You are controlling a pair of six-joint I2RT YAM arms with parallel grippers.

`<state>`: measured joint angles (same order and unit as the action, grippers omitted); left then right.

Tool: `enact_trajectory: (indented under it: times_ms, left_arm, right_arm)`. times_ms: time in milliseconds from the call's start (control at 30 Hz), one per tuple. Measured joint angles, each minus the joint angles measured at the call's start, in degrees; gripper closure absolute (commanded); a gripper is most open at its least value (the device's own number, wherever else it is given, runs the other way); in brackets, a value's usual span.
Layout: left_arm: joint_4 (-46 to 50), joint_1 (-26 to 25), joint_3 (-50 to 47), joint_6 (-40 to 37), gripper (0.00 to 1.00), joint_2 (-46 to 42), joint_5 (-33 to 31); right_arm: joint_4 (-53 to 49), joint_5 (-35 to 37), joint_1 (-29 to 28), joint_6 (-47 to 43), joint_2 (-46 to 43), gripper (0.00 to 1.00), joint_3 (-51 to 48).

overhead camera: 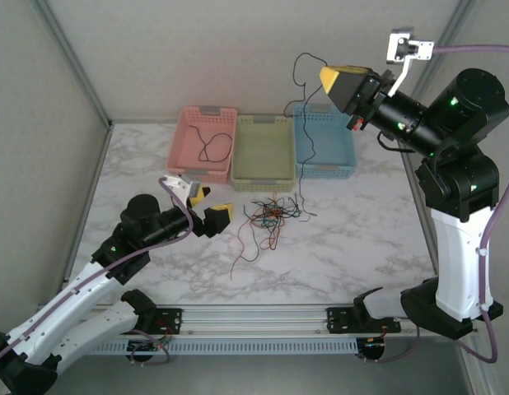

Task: Untangle the cables
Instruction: Pass the cable.

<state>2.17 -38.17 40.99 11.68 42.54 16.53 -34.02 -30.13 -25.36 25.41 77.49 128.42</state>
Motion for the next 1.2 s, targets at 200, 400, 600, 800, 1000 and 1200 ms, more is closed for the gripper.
enact_trajectory:
  times_ms: [200, 400, 600, 800, 1000, 1200]
  left_arm:
    - [-7.39, 0.00, -1.68, 0.55, 0.00, 0.72, -0.35]
    - [-4.85, 0.00, 2.27, 4.04, 0.00, 10.43, -3.30]
    - [1.01, 0.15, 1.77, 8.09, 0.00, 8.57, -10.32]
    - [1.97, 0.13, 0.94, 7.82, 0.00, 6.73, -7.39]
    - [3.67, 0.13, 14.05, 0.44, 0.00, 12.02, -1.95]
    - [1.57, -0.04, 31.95, -7.41, 0.00, 23.50, 2.80]
  right_arm:
    - [0.98, -0.15, 0.00, 2.32, 0.00, 1.00, -0.09]
    - [1.75, 0.55, 0.00, 3.76, 0.55, 1.00, -0.17]
    - [3.67, 2.69, 0.00, 7.43, 6.60, 1.00, 3.69]
    - [5.95, 3.43, -0.35, 12.68, 16.09, 1.00, 9.53]
    - [4.13, 3.50, -2.19, 13.38, 18.73, 1.00, 10.58]
    - [4.07, 3.28, -4.72, 13.18, 17.94, 1.00, 10.29]
